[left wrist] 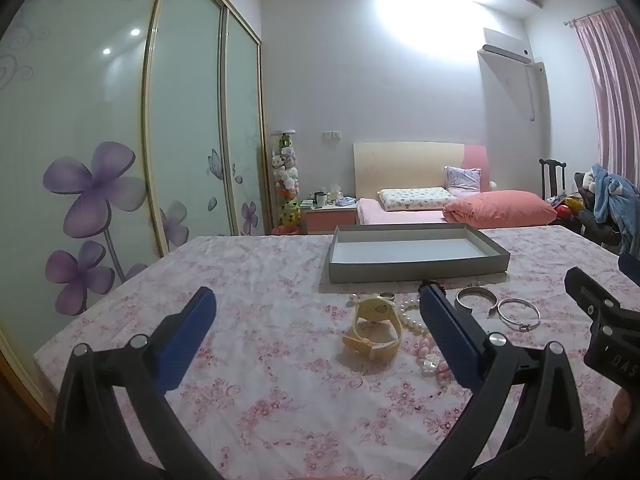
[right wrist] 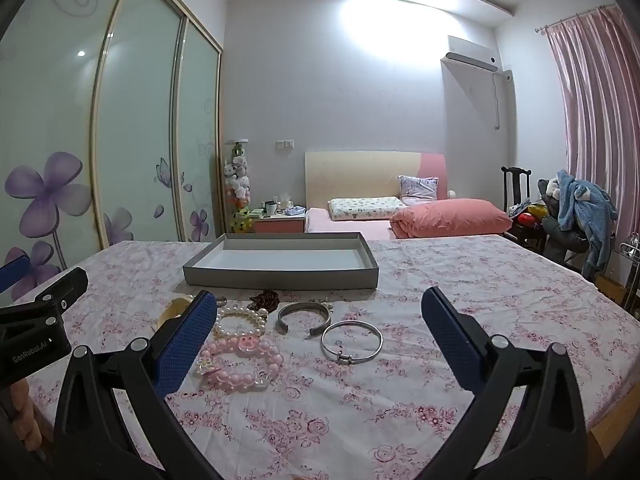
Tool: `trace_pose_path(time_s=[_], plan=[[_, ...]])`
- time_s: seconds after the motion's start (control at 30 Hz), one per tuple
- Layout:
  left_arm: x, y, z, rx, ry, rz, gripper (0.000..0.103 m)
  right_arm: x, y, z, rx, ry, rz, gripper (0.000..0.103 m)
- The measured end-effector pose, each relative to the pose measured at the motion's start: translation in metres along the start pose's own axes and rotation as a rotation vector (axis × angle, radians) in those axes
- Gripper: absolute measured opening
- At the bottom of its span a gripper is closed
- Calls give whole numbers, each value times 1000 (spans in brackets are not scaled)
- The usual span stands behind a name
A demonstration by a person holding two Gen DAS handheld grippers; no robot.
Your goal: Organize jewelry
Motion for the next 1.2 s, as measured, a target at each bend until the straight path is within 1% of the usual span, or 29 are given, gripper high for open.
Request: trace_pose_path(time_s=[1.2], plan=[[0, 0, 0, 1, 6, 5, 99, 0, 3, 1, 2, 1, -6, 101]])
Point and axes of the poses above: each gripper's, at about its wrist camera, not at the fingertips, and z roughly the way its jaws point, y to its left, x to its underside, the point moved 1 cm from there along z, roughly the way its jaws point, and after that the axes turned 14 degrees about z, right-handed, at the moved point
